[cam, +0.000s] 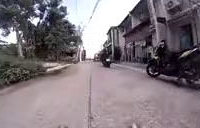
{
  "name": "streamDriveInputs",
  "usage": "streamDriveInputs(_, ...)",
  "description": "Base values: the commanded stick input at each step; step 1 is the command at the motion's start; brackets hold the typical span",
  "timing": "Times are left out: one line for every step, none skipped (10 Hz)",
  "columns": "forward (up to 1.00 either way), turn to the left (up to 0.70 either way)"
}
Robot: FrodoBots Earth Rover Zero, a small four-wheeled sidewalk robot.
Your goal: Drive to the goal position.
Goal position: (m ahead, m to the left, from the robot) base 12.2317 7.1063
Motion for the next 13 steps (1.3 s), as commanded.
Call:
streamDriveInputs(1.0,0.04)
streamDriveInputs(1.0,0.04)
streamDriveInputs(1.0,0.04)
streamDriveInputs(1.0,0.04)
streamDriveInputs(1.0,0.04)
streamDriveInputs(1.0,0.04)
streamDriveInputs(1.0,0.04)
streamDriveInputs(1.0,0.04)
streamDriveInputs(1.0,0.04)
streamDriveInputs(1.0,0.04)
streamDriveInputs(1.0,0.04)
streamDriveInputs(1.0,0.04)
streamDriveInputs(1.0,0.04)
